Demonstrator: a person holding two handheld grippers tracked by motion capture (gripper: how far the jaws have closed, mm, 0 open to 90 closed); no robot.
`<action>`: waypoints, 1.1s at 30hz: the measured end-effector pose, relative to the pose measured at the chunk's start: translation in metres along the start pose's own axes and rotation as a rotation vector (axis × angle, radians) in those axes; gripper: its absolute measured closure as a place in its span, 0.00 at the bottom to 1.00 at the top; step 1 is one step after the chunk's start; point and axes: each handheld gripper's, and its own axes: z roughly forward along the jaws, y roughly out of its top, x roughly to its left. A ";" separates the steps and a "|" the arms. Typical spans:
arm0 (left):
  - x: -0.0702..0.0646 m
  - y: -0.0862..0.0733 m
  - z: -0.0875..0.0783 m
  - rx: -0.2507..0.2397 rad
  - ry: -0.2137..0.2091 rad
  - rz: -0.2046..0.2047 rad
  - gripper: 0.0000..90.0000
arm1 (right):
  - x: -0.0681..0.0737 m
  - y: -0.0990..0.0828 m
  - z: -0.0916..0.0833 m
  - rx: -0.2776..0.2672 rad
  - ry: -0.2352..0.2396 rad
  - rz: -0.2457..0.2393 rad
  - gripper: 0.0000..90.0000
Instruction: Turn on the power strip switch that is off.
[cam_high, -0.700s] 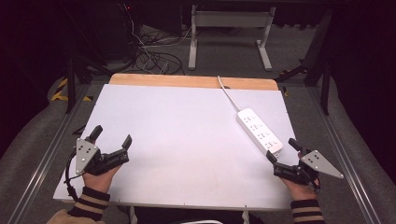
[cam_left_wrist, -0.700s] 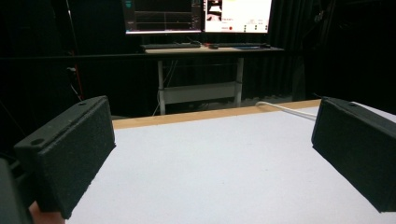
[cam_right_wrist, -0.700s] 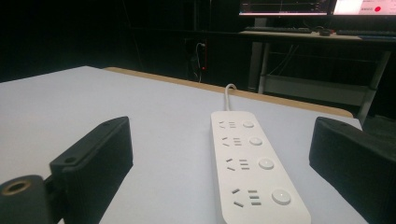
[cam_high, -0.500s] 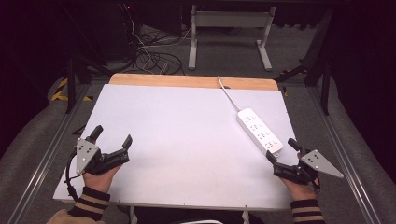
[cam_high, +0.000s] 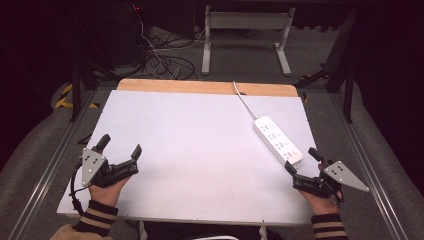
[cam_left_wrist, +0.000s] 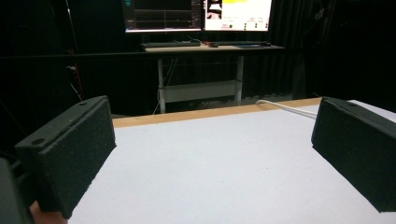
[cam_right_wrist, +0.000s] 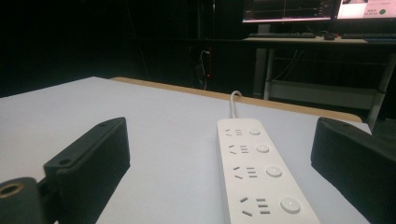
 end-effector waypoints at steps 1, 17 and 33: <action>0.000 0.000 0.000 0.000 0.001 0.000 0.00 | 0.000 0.000 -0.001 0.010 0.015 0.005 0.20; 0.000 0.000 0.000 0.002 -0.001 -0.003 0.01 | 0.002 0.009 -0.006 0.074 0.050 0.072 1.00; 0.000 -0.001 -0.001 0.008 0.014 0.009 0.01 | 0.005 0.025 -0.004 0.188 0.025 0.037 1.00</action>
